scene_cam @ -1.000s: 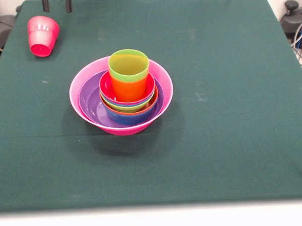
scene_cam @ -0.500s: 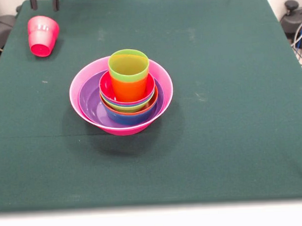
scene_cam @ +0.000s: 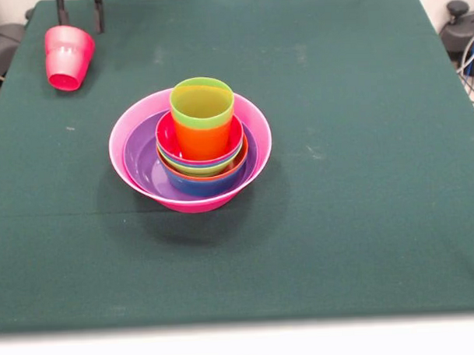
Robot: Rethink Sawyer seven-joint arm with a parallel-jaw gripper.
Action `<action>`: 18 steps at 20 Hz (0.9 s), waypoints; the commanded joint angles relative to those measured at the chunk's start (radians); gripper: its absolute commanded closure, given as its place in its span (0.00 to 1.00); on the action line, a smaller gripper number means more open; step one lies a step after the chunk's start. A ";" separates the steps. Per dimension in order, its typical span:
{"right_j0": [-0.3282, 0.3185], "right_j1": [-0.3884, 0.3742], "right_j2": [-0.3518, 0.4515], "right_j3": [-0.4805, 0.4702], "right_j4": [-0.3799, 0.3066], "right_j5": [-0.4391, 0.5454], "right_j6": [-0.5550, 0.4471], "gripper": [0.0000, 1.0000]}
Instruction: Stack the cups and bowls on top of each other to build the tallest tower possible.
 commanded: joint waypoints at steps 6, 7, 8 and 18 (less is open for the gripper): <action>0.109 0.028 -0.049 -0.098 0.038 -0.156 0.076 0.00; 0.116 0.026 -0.061 -0.099 0.044 -0.174 0.072 0.00; 0.115 0.026 -0.061 -0.100 0.043 -0.180 0.074 0.00; 0.182 0.037 -0.156 -0.116 0.095 -0.318 0.017 1.00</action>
